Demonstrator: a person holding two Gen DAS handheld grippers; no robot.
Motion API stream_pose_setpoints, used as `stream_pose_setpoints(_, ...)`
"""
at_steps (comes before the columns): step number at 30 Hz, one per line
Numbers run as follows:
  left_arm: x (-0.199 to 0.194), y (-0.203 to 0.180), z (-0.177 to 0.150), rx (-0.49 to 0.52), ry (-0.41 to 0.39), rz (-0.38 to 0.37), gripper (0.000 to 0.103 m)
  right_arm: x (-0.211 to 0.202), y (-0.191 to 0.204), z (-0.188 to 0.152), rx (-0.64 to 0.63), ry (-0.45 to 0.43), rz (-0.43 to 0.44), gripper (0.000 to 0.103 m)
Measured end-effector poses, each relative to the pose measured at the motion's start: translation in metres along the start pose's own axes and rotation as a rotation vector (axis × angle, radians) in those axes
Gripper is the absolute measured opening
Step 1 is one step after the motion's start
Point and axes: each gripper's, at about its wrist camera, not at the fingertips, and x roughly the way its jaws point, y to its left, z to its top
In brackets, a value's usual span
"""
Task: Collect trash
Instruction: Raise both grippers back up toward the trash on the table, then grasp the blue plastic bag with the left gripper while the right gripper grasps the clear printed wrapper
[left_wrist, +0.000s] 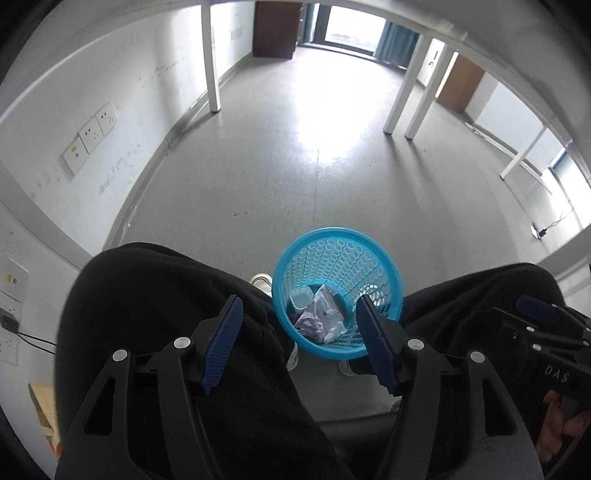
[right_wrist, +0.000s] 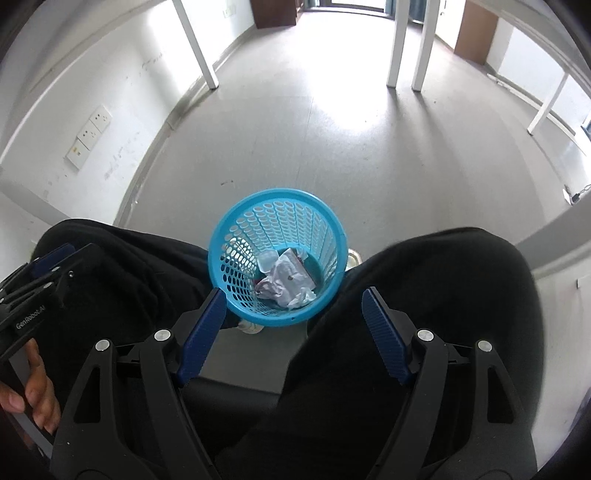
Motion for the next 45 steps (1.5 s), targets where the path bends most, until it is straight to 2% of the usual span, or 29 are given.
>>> stream_pose_setpoints(7, -0.043, -0.005, -0.014, 0.029, -0.062, -0.043, 0.065, -0.056, -0.006, -0.021, -0.015, -0.122, 0.017, 0.072)
stream_pose_setpoints(13, -0.094, -0.008, -0.016, 0.07, -0.183, -0.06, 0.065, -0.101, -0.012, -0.029, -0.007, -0.219, 0.091, 0.072)
stream_pose_setpoints(18, -0.143, -0.007, -0.009, 0.12, -0.3, -0.066, 0.07, -0.136, -0.012, -0.024, -0.007, -0.298, 0.164, 0.072)
stream_pose_setpoints(21, -0.159, 0.002, 0.005, 0.105, -0.322, -0.1, 0.07, -0.151, -0.012, -0.022, -0.007, -0.314, 0.214, 0.072)
stream_pose_setpoints(25, -0.179, 0.002, 0.027, 0.107, -0.377, -0.099, 0.071, -0.17, -0.006, -0.015, -0.029, -0.339, 0.255, 0.072)
stream_pose_setpoints(32, -0.195, -0.013, 0.078, 0.136, -0.439, -0.099, 0.074, -0.179, 0.009, 0.003, -0.052, -0.358, 0.262, 0.072)
stream_pose_setpoints(34, -0.194, -0.02, 0.09, 0.148, -0.443, -0.1, 0.077, -0.179, 0.014, 0.01, -0.055, -0.345, 0.269, 0.072)
stream_pose_setpoints(41, -0.184, -0.044, 0.138, 0.225, -0.433, -0.073, 0.077, -0.167, 0.009, 0.026, -0.032, -0.317, 0.308, 0.072)
stream_pose_setpoints(45, -0.175, -0.059, 0.167, 0.279, -0.426, -0.069, 0.08, -0.158, 0.009, 0.037, -0.024, -0.295, 0.339, 0.063)
